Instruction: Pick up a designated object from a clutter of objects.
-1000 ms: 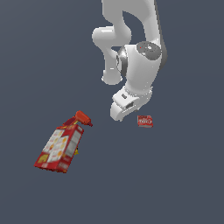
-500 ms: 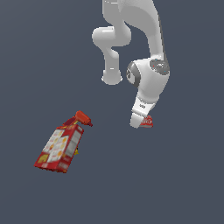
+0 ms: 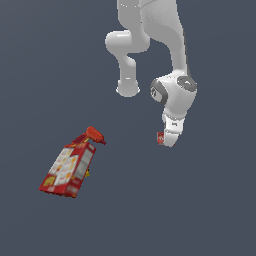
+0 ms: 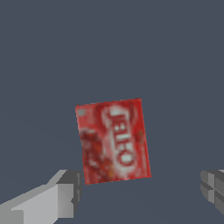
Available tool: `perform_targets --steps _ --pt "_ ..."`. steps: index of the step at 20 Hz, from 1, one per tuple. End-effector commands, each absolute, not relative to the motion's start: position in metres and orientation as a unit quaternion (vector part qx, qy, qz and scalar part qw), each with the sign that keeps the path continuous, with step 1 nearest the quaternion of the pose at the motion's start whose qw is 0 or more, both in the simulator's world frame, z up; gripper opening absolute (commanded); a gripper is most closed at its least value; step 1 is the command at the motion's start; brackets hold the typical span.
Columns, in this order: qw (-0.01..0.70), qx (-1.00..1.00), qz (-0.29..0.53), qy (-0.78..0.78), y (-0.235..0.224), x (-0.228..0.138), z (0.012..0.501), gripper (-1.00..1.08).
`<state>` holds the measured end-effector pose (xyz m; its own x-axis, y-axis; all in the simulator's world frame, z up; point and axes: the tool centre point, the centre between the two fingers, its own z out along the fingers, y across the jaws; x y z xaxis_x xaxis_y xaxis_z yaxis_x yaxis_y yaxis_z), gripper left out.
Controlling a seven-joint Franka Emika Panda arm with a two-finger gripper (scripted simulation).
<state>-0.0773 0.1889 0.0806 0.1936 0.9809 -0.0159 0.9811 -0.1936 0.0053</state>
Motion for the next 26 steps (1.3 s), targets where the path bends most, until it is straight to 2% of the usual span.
perform_targets --steps 1,14,26 --pt "0.004 0.755 -0.002 0.655 0.196 -0.084 0.074 1.00" --pt "0.000 0.735 -0.001 0.678 0.205 -0.092 0.062 1.00" --pt "0.000 0.733 0.000 0.680 0.205 -0.093 0.020 1.00"
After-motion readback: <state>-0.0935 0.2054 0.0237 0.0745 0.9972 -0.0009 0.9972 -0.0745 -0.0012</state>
